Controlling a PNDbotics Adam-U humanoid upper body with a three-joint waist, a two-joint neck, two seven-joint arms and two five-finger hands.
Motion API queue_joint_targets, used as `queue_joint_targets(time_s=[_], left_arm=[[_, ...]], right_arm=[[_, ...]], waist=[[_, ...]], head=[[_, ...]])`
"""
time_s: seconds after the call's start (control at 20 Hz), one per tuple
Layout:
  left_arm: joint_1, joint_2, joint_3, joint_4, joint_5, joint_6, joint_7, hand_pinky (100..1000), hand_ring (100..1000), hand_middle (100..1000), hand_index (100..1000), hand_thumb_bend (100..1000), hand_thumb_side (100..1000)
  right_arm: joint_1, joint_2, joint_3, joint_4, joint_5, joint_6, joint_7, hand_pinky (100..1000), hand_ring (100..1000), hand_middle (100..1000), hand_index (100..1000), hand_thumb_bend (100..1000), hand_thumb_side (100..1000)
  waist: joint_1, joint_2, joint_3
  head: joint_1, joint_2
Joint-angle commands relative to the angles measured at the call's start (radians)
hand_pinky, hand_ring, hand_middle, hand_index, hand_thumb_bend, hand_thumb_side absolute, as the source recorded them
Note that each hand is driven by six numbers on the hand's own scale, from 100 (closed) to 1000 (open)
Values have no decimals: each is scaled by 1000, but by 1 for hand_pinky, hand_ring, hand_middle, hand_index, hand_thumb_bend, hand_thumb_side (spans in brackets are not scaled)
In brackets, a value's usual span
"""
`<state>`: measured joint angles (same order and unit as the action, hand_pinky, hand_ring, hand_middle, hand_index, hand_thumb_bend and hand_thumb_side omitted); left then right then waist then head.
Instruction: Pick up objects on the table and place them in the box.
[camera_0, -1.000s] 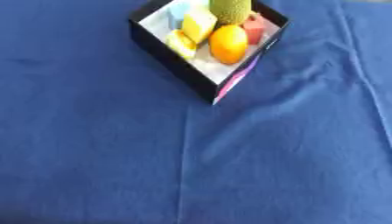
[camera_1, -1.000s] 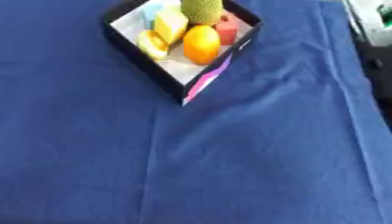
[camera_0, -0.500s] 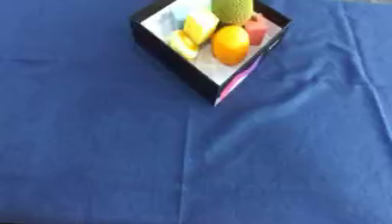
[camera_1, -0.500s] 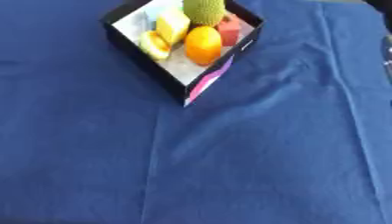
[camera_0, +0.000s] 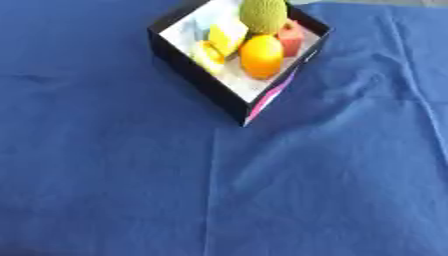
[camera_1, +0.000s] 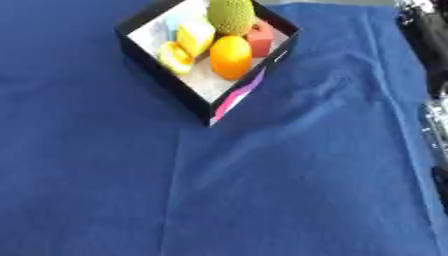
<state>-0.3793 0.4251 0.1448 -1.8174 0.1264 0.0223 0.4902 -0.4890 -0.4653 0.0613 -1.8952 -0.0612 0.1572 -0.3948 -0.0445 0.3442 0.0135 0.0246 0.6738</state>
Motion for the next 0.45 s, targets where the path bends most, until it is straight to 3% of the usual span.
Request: queue_joint_targets(time_s=[0.05,0.45], left_arm=[[-6,17,10,-24,5,-13,4,666,750,740,783,100,597],[-3,9,10,-23,15,-24,16,664,749,744,786,100,594]], right_arm=[[-1,6,-13,5,21,-28,-4,988,810,770,838,100,516],[3,30,-9,28,49,-45,30,986,799,765,848,100,498]], waist=[[18,-70,1],[29,-67,2]], head=[[-2,-37],[15,-96]])
